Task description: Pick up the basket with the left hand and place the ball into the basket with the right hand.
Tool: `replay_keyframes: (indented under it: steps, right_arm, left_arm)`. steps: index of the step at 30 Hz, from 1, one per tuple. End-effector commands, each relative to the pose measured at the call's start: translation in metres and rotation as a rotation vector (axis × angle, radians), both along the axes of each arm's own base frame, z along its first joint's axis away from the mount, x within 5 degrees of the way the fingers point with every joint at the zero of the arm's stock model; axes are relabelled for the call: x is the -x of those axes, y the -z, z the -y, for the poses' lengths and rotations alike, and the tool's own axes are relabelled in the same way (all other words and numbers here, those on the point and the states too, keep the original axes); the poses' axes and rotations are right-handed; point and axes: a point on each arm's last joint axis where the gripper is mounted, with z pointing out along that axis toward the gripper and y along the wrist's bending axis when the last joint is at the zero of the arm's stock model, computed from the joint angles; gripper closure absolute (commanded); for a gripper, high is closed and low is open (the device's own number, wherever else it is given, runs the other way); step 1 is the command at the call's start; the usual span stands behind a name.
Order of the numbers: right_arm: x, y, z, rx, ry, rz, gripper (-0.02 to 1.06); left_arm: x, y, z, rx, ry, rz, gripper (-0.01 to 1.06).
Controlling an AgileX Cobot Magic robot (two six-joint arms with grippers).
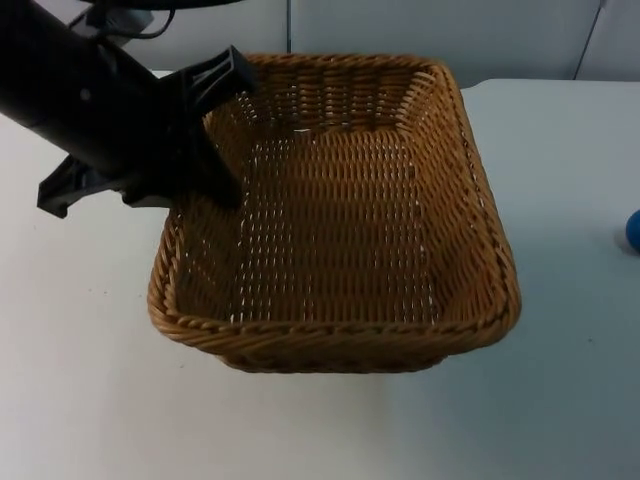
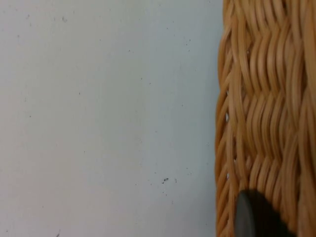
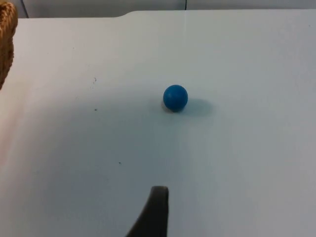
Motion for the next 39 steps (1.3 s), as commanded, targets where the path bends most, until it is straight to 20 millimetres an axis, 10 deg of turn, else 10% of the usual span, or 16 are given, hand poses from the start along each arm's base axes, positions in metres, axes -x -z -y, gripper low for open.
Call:
replay_keyframes:
  steps: [1, 19, 30, 39]
  right_arm:
    - [0.000, -0.001, 0.000, 0.005, 0.010, 0.010, 0.22]
    - [-0.002, -0.029, 0.000, -0.009, 0.006, 0.156, 0.22]
    - [-0.070, -0.063, -0.002, -0.029, 0.019, -0.020, 0.22]
    - [-0.166, -0.084, -0.002, 0.020, 0.012, -0.214, 0.22]
  left_arm:
    - [0.003, -0.008, 0.002, 0.034, -0.003, 0.002, 1.05]
    - [0.009, -0.001, 0.001, 0.030, -0.002, -0.021, 1.05]
    - [0.009, -0.001, 0.001, 0.028, 0.006, -0.017, 1.05]
    - [0.009, -0.001, 0.001, 0.022, 0.023, -0.004, 1.05]
